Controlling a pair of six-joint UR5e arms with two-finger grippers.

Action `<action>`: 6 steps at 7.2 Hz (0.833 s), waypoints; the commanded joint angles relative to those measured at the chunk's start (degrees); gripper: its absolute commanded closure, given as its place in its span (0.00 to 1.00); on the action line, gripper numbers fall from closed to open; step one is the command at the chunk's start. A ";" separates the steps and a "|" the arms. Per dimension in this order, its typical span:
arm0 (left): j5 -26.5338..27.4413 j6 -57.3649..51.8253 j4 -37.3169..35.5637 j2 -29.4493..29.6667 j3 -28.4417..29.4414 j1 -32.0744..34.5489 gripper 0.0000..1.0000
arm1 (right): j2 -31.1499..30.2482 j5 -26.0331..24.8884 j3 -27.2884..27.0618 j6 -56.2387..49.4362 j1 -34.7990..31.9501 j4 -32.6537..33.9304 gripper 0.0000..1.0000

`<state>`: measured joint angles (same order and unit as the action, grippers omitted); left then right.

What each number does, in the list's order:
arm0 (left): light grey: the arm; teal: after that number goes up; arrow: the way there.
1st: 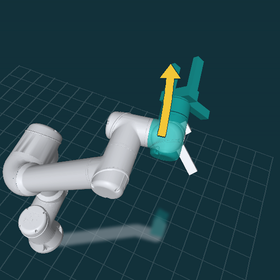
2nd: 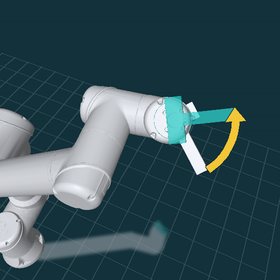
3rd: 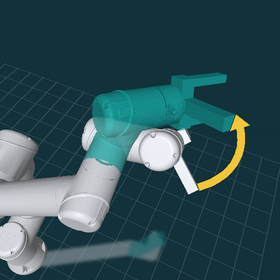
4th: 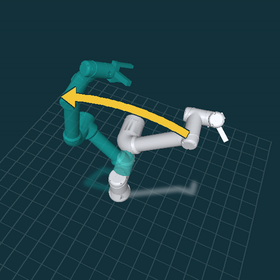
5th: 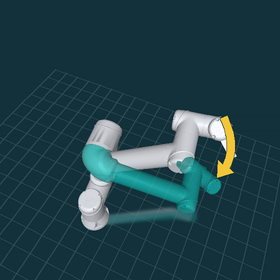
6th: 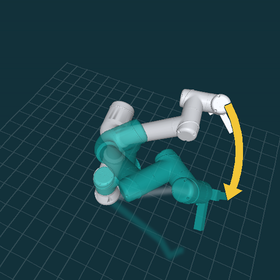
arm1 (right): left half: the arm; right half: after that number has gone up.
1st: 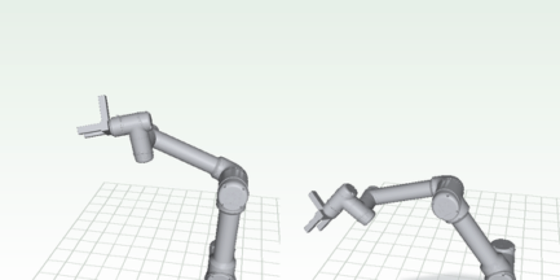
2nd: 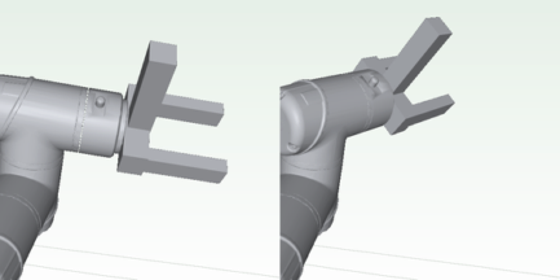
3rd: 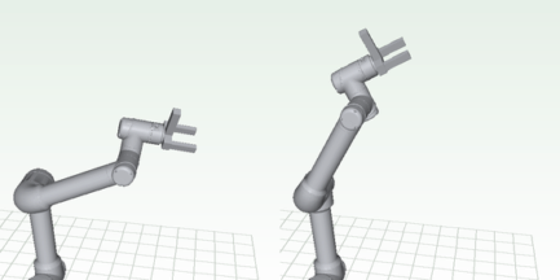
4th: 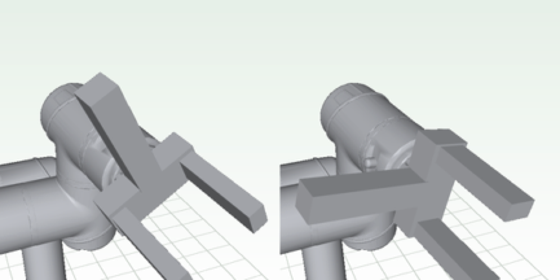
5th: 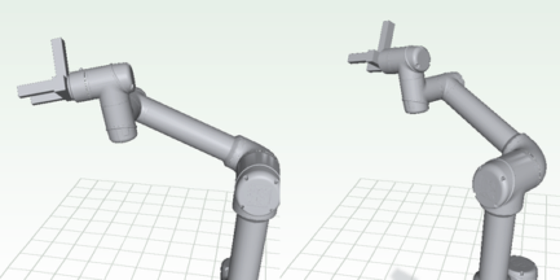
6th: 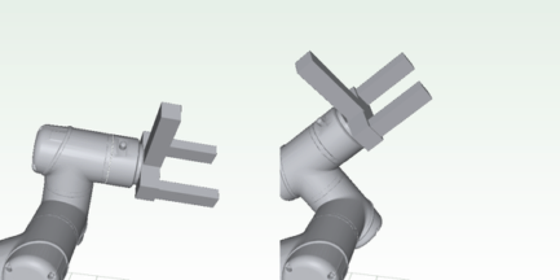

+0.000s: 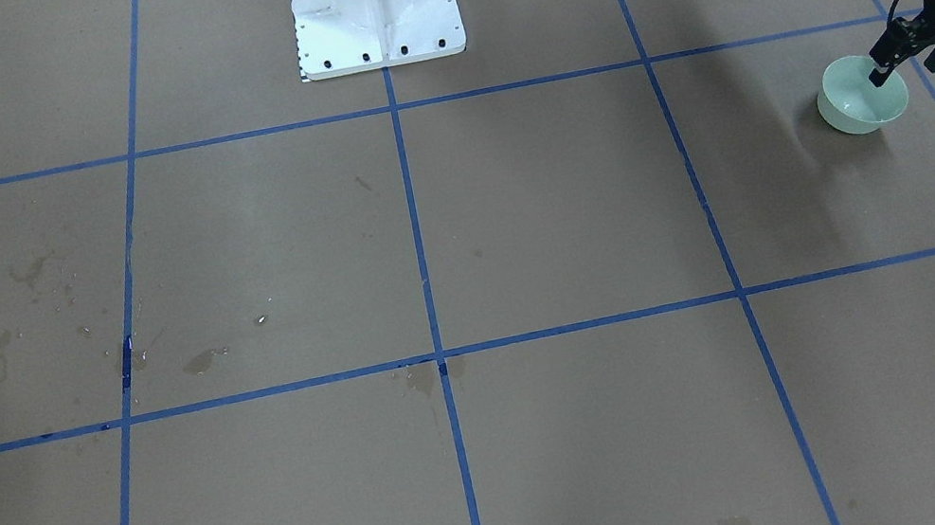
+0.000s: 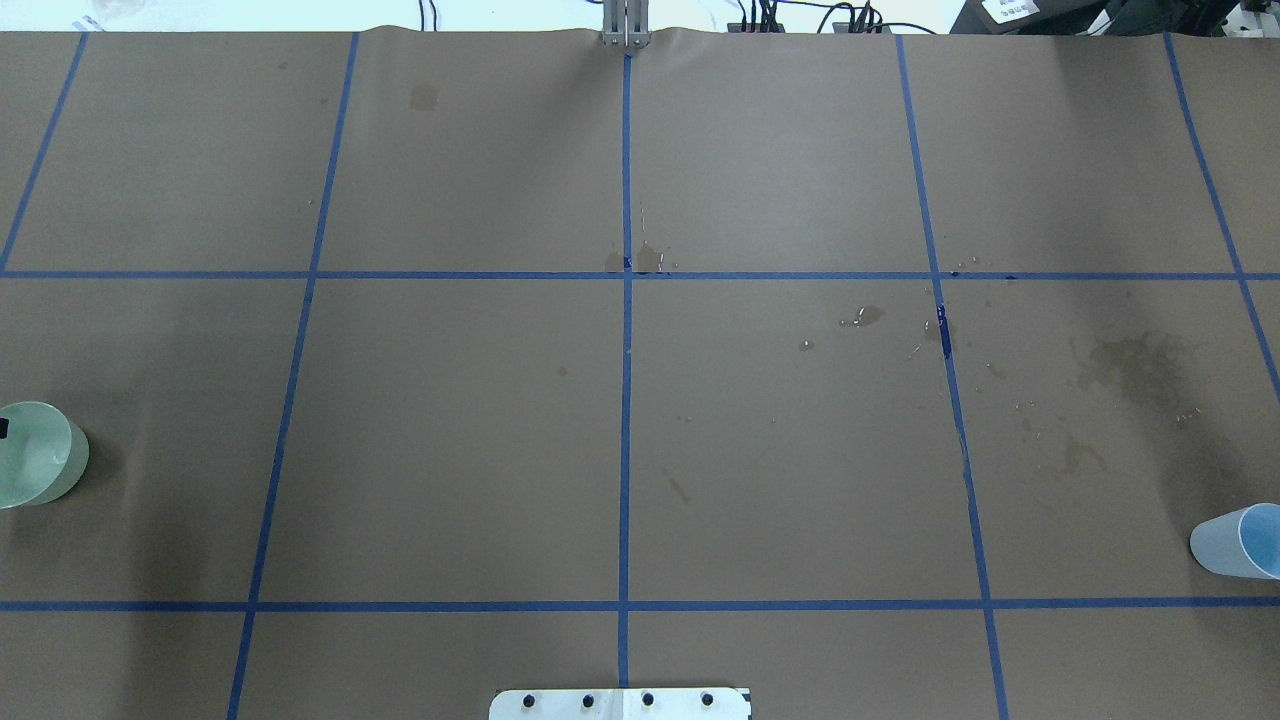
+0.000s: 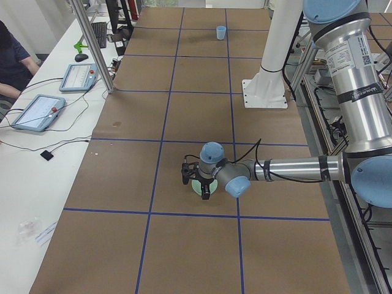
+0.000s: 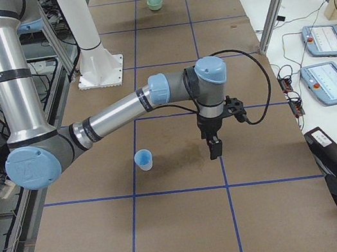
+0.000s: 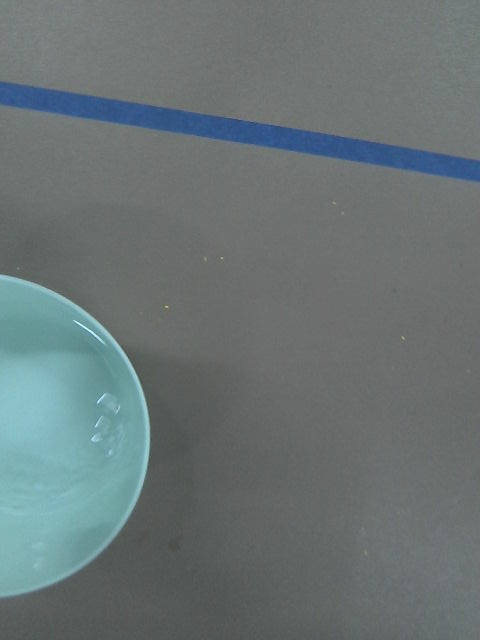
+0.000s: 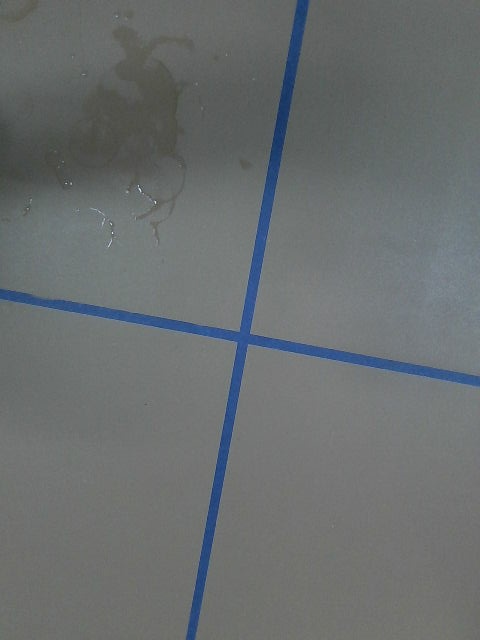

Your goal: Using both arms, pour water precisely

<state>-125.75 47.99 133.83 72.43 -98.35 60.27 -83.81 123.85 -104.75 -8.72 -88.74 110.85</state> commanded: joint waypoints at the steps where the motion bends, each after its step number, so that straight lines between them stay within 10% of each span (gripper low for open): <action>1: -0.20 -14.16 -18.67 6.89 -4.36 6.15 0.00 | -0.30 2.52 4.89 -6.47 -1.70 -0.46 0.00; 3: -0.29 -28.77 -39.53 15.69 -7.02 13.27 0.00 | -2.32 4.72 5.43 -5.87 -2.06 -0.55 0.00; 6: -0.46 -44.08 -45.76 16.60 -3.88 22.85 0.00 | -5.56 4.99 4.56 -4.04 -2.06 -4.21 0.00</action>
<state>-126.08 10.44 90.26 88.67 -104.00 79.06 -87.56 128.69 -99.94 -14.10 -90.77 109.31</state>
